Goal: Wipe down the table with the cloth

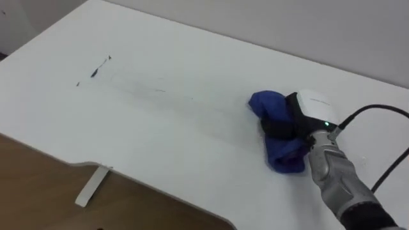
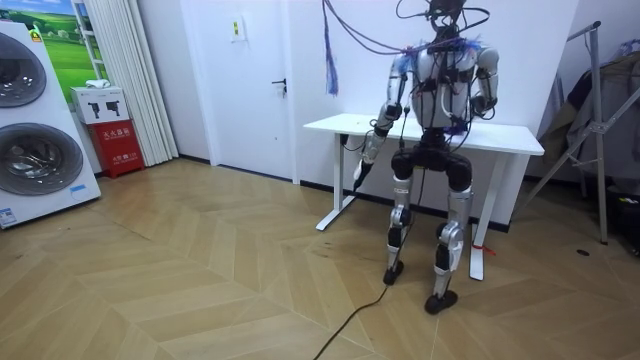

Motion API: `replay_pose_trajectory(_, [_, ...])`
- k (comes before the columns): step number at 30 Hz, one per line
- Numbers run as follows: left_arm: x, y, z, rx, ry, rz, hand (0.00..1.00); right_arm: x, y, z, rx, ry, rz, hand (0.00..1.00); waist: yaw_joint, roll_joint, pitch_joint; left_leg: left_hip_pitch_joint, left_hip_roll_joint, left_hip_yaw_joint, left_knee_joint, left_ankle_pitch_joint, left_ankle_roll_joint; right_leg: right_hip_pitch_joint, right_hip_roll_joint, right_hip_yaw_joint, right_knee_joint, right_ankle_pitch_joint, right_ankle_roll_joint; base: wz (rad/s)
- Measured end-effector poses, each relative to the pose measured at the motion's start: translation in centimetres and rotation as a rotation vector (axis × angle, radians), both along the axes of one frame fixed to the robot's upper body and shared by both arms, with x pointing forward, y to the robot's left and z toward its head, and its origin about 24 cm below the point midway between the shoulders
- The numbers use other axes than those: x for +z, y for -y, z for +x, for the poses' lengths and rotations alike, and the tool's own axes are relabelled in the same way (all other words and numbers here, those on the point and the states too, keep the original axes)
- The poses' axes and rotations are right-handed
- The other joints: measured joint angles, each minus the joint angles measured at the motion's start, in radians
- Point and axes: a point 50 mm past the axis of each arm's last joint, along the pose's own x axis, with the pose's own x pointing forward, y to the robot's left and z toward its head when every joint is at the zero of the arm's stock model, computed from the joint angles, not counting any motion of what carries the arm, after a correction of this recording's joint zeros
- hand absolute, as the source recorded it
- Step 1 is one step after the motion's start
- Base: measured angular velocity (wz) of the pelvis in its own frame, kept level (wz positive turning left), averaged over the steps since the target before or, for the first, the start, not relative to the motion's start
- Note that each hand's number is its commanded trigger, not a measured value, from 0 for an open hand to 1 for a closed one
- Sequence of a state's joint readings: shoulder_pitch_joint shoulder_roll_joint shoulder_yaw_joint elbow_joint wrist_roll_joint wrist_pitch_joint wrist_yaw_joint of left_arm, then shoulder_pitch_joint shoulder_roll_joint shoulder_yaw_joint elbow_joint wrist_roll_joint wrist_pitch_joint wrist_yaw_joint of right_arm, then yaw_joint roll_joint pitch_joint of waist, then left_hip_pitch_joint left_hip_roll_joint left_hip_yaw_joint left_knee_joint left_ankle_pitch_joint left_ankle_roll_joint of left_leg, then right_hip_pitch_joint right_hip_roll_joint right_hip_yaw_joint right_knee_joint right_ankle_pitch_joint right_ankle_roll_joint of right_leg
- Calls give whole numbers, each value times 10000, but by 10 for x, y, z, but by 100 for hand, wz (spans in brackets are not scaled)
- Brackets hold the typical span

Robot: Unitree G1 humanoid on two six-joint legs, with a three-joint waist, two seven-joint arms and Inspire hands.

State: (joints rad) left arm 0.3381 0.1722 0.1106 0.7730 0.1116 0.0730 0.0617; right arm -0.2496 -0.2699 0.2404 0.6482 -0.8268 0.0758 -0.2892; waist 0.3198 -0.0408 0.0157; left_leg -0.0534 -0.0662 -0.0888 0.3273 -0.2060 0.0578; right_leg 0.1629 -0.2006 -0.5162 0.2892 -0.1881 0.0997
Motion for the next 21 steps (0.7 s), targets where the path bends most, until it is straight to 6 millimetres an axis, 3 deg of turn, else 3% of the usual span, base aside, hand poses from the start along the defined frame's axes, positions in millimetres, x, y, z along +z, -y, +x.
replay_pose_trajectory(4, [3, -3, 12, 38, 376, 267, 0, -5, -1, -9, 139, 86, 101, 0, -284, -91, -52, 84, -108, 64, -32, -20, 58, 162, 17, 502, -495, 71, 105, -12])
replay_pose_trajectory(10, [10, 2, 32, 185, 1411, 402, 0, -11, -2, -17, 292, -5, 344, 0, -740, -191, -131, 152, -143, 151, -152, 20, 56, 298, 80, 568, -909, 113, 167, -5])
replay_pose_trajectory(21, [8, 10, 27, 514, 1590, 75, 0, -6, 5, -38, 307, 484, 1274, 0, -1596, -114, -148, 477, -133, 255, -401, 52, 18, 516, 113, 813, -1051, 113, 168, -2])
